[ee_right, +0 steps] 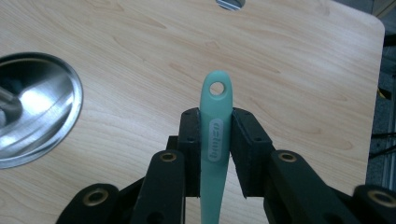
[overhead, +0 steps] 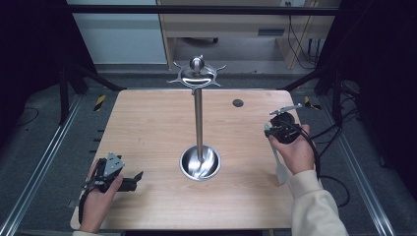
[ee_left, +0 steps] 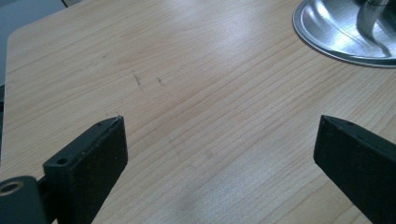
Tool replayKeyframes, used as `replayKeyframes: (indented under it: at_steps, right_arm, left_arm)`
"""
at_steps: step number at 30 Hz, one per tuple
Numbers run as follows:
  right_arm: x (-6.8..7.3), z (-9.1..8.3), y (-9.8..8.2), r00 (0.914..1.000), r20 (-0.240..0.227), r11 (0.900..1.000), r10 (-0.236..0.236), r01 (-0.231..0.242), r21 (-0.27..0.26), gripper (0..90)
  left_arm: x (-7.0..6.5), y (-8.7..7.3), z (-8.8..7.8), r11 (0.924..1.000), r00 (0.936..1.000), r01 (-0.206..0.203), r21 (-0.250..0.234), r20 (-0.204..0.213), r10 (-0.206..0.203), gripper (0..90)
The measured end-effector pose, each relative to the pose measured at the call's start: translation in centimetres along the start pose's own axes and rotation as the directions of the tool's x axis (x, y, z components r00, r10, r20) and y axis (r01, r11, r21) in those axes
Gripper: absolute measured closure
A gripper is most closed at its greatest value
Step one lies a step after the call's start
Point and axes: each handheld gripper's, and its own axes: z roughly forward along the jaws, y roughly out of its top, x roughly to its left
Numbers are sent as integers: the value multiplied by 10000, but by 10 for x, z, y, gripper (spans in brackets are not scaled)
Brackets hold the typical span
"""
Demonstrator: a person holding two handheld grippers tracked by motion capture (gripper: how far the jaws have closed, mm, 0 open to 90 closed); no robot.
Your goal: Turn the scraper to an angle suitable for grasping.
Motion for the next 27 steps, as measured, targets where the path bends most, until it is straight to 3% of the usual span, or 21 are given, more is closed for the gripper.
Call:
replayKeyframes:
  at_steps: [15, 27]
  right_arm:
    - [4, -32, 13, 9996, -77, 9963, -277, 270, -821, 745]
    - [6, -55, 20, 9988, -299, 9863, -380, 327, -1614, 745]
  left_arm:
    - [1, -1, -1, 10000, 10000, 66, 16, -42, -66, 27]
    - [2, -1, -1, 10000, 10000, 78, 15, -35, -78, 27]
